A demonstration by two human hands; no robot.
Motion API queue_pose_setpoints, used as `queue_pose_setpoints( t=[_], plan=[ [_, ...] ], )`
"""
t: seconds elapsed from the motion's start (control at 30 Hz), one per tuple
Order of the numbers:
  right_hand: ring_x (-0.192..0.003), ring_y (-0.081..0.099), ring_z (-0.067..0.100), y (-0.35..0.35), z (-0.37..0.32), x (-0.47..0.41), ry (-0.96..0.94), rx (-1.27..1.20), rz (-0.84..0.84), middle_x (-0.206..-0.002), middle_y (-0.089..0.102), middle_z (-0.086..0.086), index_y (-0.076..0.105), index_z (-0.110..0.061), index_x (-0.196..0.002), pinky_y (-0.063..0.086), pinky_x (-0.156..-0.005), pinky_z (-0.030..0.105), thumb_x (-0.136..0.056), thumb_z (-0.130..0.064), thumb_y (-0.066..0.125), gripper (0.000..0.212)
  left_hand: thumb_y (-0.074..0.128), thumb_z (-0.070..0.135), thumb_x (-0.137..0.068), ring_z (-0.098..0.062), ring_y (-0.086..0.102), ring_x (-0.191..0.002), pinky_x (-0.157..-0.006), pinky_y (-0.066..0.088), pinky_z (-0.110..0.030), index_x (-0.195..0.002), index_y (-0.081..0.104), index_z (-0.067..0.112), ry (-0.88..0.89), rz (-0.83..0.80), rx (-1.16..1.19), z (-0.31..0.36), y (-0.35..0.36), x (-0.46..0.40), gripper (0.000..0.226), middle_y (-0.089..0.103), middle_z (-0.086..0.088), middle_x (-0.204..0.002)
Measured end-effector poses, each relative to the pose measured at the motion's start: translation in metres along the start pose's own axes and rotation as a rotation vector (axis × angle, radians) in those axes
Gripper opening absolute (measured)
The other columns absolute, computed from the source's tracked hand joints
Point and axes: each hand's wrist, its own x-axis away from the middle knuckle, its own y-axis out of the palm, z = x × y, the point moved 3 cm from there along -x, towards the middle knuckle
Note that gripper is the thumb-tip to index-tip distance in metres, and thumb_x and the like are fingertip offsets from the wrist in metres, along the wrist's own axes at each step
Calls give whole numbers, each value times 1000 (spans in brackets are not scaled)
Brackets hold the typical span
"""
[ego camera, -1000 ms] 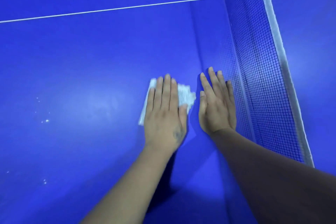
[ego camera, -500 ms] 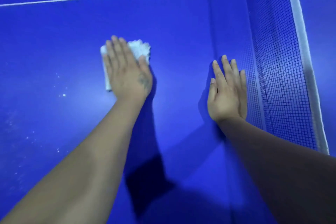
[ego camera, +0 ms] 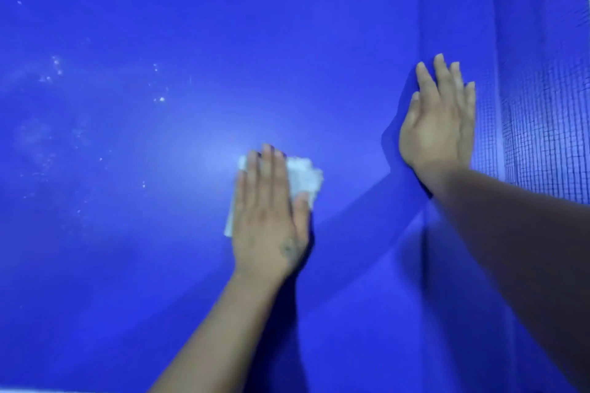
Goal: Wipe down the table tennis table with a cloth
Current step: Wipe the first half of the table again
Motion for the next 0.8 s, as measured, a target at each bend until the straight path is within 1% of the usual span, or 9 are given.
queue_pose_setpoints(
  t=[0.07,0.17,0.27,0.33,0.43,0.53,0.6,0.67,0.8],
  plan=[
    [-164,14,24,0,1,1,-7,-16,19,-176,23,5,37,-17,-164,10,-134,49,-111,-29,26,56,33,39,-114,-37,14,-165,-134,13,-53,-167,24,-3,-103,50,-87,-37,-5,-31,68,22,-21,-175],
    [-164,16,22,1,3,4,-13,-77,51,-176,23,5,39,-12,-162,11,-134,43,-112,-37,26,58,21,41,-113,-37,7,-166,-135,5,-52,-168,15,-4,-268,77,-95,-57,-3,-106,72,13,-22,-177],
    [-164,15,21,-1,0,7,-75,-112,59,-176,23,3,38,-10,-163,11,-134,39,-113,-39,27,58,18,42,-110,-37,3,-166,-135,2,-52,-169,12,-3,-224,73,-53,-20,7,-142,74,9,-22,-178],
    [-164,17,24,-4,-1,21,-147,-129,75,-175,25,5,38,-8,-162,11,-134,41,-113,-35,30,57,23,43,-109,-37,8,-166,-134,5,-52,-168,18,-2,-74,92,-58,21,16,-123,74,14,-21,-177],
    [-162,22,32,-16,-1,66,-178,-143,117,-173,31,12,41,-4,-160,15,-133,47,-114,-28,34,53,29,41,-110,-35,10,-166,-134,9,-51,-168,23,1,145,74,-27,76,27,-53,71,18,-18,-177],
    [-163,20,34,-21,3,134,-135,-122,18,-172,32,11,41,-7,-161,14,-132,56,-113,-31,36,54,32,38,-113,-33,5,-167,-133,12,-51,-168,21,0,236,-28,31,91,29,33,68,14,-17,-178],
    [-164,15,32,-19,10,171,-141,-2,-81,-175,27,4,38,-17,-164,7,-131,61,-112,-38,34,56,32,38,-114,-30,3,-167,-134,14,-51,-169,18,3,224,-75,23,77,23,83,67,12,-14,-179],
    [-165,10,27,-18,16,191,-138,61,-115,-177,21,-4,35,-25,-165,5,-131,62,-112,-41,32,56,34,40,-114,-27,6,-167,-134,16,-52,-170,20,5,141,-81,13,48,15,113,67,14,-12,-179],
    [-165,11,25,-19,18,190,-114,11,-107,-176,24,-5,39,-26,-163,10,-131,57,-110,-40,34,55,29,42,-114,-30,10,-167,-134,13,-52,-169,22,3,-100,-22,-62,-13,1,87,68,19,-15,-178]
  ],
)
